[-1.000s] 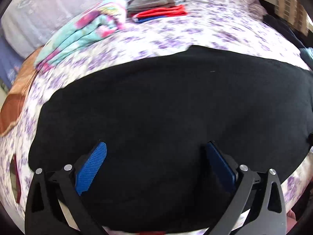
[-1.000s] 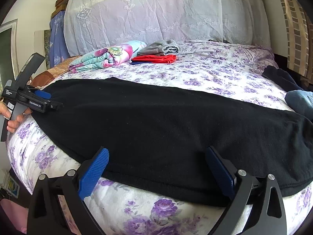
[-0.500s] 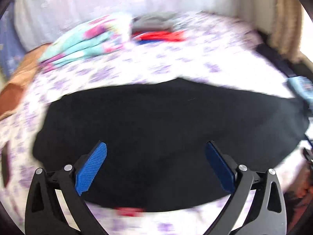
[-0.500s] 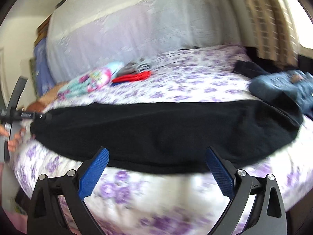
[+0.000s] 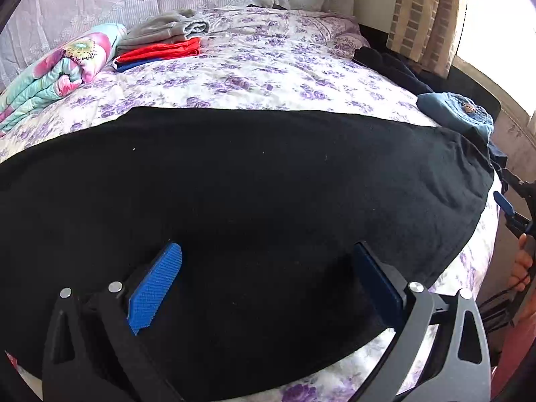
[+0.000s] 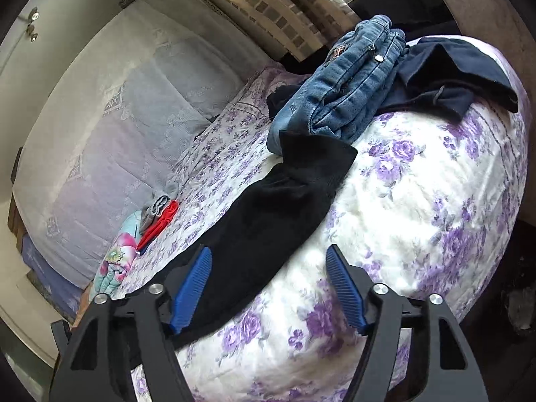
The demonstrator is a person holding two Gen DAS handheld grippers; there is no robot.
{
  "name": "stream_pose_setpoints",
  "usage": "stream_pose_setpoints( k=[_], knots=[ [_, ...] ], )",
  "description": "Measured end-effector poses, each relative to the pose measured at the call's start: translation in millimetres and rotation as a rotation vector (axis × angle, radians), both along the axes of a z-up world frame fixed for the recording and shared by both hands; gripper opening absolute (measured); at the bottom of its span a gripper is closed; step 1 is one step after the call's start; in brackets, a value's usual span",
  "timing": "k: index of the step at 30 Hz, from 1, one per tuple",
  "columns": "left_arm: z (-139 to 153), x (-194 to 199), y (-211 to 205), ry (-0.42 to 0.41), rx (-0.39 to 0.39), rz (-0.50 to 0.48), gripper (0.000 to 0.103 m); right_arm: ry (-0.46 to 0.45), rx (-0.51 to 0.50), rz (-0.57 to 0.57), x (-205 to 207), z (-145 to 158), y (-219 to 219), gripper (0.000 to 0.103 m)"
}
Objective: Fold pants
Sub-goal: 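Grasp the black pant leg end with the right tool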
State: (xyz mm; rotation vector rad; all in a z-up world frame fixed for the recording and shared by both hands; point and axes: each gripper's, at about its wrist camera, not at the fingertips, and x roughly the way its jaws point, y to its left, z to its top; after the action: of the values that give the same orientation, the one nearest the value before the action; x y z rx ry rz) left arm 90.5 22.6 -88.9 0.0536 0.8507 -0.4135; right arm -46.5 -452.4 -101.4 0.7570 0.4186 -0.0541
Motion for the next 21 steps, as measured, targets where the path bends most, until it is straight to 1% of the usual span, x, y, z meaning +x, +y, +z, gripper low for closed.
stream_pose_setpoints(
  k=[1, 2, 4, 6, 8, 11, 12, 13, 14, 15, 16, 17, 18, 19, 20, 21],
  knots=[
    [0, 1, 2, 0.006, -0.015, 0.002, 0.098, 0.007, 0.017, -0.003, 5, -3, -4, 0.06],
    [1, 2, 4, 0.007, -0.035, 0.004, 0.098, 0.006, 0.045, -0.007, 10, -7, -8, 0.058],
    [2, 0, 8, 0.007, -0.052, 0.007, 0.098, -0.009, 0.113, -0.002, 17, -13, -15, 0.057],
    [0, 1, 6, 0.004, -0.043, 0.007, 0.098, -0.013, 0.164, 0.003, 25, -14, -21, 0.056],
    [-1, 2, 4, 0.002, -0.028, 0.008, 0.098, -0.008, 0.177, 0.006, 33, -12, -24, 0.056],
    [-1, 2, 4, 0.001, -0.02, 0.01, 0.099, -0.004, 0.169, 0.005, 43, -7, -26, 0.055],
    [-1, 2, 4, 0.003, -0.024, 0.01, 0.098, -0.004, 0.17, 0.005, 45, -5, -26, 0.052],
    [-1, 2, 4, 0.003, -0.029, 0.01, 0.098, -0.007, 0.17, 0.01, 48, -4, -25, 0.043],
    [-1, 3, 4, 0.004, -0.033, 0.01, 0.098, -0.011, 0.169, 0.019, 50, -2, -24, 0.039],
    [-1, 3, 5, 0.004, -0.036, 0.01, 0.098, -0.014, 0.173, 0.03, 52, -2, -23, 0.031],
    [-1, 3, 5, 0.004, -0.037, 0.012, 0.098, -0.012, 0.179, 0.041, 56, -2, -22, 0.029],
    [-1, 3, 4, 0.003, -0.033, 0.011, 0.098, 0.011, 0.185, 0.039, 61, -7, -23, 0.026],
    [-1, 3, 4, 0.003, -0.029, 0.01, 0.098, 0.037, 0.188, 0.013, 63, -12, -26, 0.017],
    [-1, 3, 4, 0.003, -0.029, 0.011, 0.098, 0.049, 0.196, -0.009, 64, -16, -28, 0.015],
    [-1, 3, 4, 0.004, -0.024, 0.013, 0.098, 0.044, 0.207, -0.018, 65, -17, -28, 0.015],
    [-1, 5, 3, 0.01, -0.015, 0.021, 0.098, 0.047, 0.195, -0.026, 65, -13, -26, 0.017]
  ],
)
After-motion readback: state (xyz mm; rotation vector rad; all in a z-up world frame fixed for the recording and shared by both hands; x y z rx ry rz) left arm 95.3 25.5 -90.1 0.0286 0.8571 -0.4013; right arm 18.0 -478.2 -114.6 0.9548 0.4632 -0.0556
